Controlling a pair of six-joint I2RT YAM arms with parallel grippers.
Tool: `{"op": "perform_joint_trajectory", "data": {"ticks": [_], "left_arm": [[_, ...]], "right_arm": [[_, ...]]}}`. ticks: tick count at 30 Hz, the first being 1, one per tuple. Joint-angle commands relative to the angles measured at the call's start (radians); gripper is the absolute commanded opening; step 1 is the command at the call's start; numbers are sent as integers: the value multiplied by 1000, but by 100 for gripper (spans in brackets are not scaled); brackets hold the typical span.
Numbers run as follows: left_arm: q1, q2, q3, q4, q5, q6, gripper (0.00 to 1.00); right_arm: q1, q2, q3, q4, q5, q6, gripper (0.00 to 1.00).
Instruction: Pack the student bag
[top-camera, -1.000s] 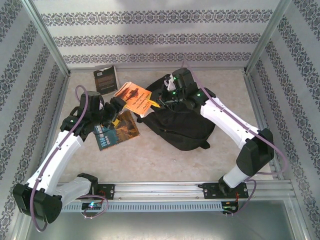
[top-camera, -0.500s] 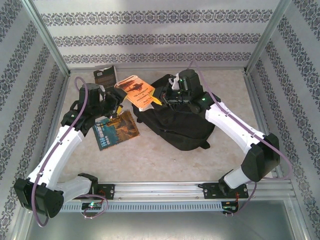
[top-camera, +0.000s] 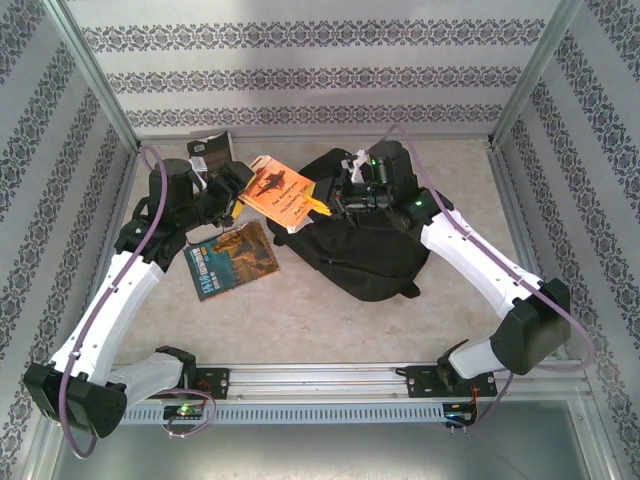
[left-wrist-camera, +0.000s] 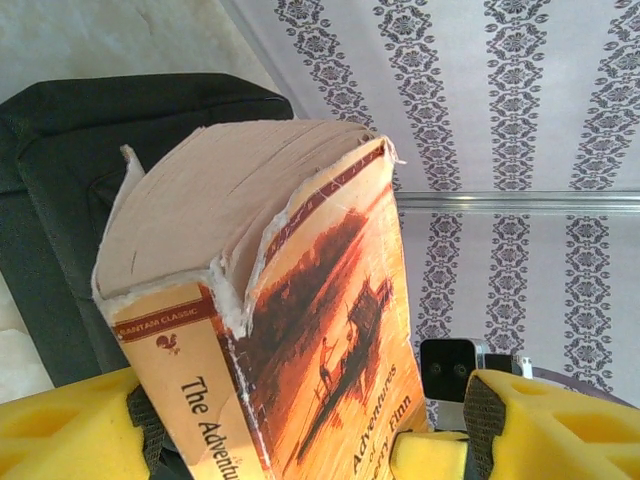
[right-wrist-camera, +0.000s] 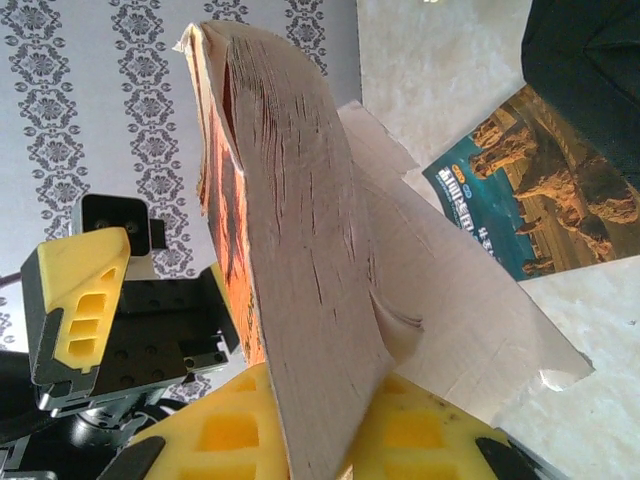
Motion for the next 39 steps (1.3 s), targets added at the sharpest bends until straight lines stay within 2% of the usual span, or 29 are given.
{"op": "perform_joint_trajectory", "data": {"ticks": [1,6,13,14,17,20,24,28,39], "left_arm": [[6,-13,21,41,3,32,76],[6,21,30,82,21,19,62],[6,49,27,172,18,-16,25],[6,48,27,188,14,-23,18],[5,37,28,218,-29,-44,0],[4,8,15,253,-113,-91,0],[4,-6,2,311,-179,-166,0],[4,8,16,338,-182,-209,0],[-15,13,13,374,-181,-259,0]], "right_arm": [[-6,-31,-1,56,-85,5,0],[-7,-36,-8,91,-133,10,0],[-14,-46,-38,133,-131,47,0],[-16,-47,-35,120,-123,39,11],[-25,-70,-23,27,-49,1,54],[-29,-114,-43,20,32,16,80],[-16,-151,-122,191,62,155,94],[26,-134,-138,337,68,233,98],[94,-17,-99,583,147,329,97]]}}
